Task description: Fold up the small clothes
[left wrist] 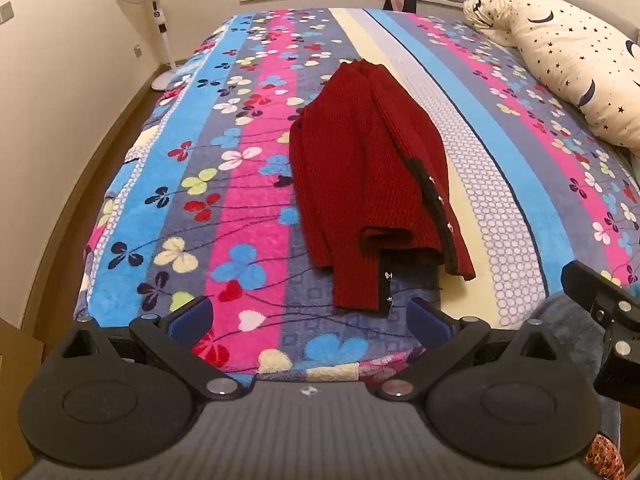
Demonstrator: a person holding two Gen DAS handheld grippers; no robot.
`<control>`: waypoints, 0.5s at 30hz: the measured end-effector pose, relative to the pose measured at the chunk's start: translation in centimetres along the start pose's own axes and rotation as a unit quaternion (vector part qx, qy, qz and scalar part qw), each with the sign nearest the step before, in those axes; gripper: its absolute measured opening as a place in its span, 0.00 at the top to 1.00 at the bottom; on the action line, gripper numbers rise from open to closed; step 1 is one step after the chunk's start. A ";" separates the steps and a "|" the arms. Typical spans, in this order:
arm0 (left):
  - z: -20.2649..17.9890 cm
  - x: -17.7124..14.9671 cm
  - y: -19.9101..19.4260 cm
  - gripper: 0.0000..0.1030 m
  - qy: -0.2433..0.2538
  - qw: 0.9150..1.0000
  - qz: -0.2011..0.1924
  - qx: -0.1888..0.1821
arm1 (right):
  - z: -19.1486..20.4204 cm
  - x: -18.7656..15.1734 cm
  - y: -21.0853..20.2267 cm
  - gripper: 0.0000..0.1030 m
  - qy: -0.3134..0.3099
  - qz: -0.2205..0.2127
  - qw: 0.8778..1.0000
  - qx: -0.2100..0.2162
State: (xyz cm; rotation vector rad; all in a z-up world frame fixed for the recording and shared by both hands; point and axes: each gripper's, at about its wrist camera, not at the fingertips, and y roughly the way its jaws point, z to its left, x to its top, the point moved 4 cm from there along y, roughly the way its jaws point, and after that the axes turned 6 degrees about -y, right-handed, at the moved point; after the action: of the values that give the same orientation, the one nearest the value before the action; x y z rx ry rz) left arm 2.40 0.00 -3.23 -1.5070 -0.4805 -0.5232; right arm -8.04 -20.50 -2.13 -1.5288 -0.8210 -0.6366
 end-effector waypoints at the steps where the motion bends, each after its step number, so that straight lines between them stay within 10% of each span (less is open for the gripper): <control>1: 0.0 0.0 0.0 0.00 0.000 1.000 0.002 -0.001 | -0.2 0.2 0.0 0.01 0.000 0.001 1.000 -0.001; 15: 0.6 0.1 -0.3 0.00 -0.004 1.000 0.008 -0.002 | 0.2 0.1 0.1 0.01 -0.001 0.009 1.000 0.006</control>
State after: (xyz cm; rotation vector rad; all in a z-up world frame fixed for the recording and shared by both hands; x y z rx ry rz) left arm 2.39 0.60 -2.93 -1.5170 -0.4733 -0.5059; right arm -7.92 -20.33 -2.08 -1.5246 -0.8101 -0.6153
